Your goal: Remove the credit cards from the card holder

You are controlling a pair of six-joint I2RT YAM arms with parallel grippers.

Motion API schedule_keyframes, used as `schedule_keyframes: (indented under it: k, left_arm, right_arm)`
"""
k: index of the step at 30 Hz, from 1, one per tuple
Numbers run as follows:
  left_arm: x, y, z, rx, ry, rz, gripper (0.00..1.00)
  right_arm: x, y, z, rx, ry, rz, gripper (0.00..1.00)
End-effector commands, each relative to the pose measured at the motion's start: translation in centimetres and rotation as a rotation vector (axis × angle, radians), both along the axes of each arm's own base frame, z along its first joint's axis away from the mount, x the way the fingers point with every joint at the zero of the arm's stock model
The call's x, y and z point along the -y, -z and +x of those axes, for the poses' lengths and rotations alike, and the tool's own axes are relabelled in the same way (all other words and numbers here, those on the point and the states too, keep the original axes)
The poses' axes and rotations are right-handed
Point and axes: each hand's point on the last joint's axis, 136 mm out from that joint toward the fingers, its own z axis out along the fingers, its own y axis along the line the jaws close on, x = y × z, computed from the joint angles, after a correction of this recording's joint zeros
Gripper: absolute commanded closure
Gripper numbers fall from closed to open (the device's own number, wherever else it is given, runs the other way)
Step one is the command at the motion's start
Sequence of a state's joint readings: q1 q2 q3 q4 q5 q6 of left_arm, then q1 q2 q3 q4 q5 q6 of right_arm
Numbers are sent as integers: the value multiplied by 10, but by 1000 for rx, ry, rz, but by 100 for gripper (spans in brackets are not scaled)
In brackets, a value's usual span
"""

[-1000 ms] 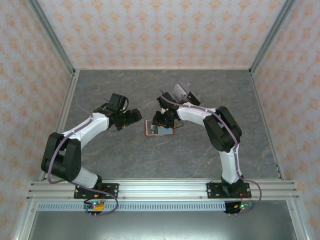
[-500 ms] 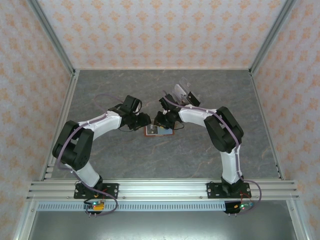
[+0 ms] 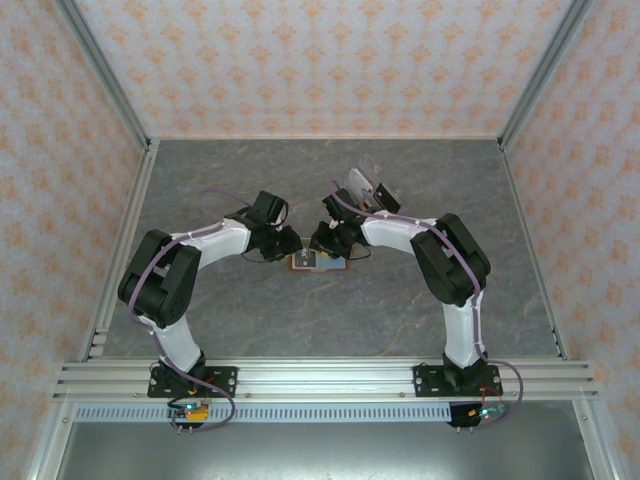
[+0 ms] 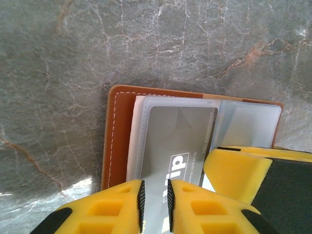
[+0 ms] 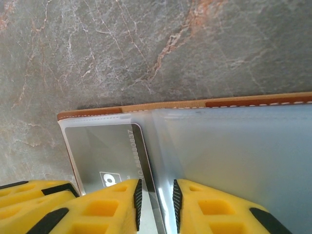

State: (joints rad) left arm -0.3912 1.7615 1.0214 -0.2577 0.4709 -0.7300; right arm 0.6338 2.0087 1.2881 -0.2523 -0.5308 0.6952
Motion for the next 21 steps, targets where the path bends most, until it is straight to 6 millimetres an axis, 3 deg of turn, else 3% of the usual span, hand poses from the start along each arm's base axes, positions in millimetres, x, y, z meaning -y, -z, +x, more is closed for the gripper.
schedule_keyframes:
  k: [1,21]
  left_arm:
    - [-1,-4,6,22,18,37,78]
    - [-4,15,4,-14,15,70,78]
  right_arm:
    - [14,7,-5,-24,20,-40,73]
    - [16,13,-7,-40,14,-41,73]
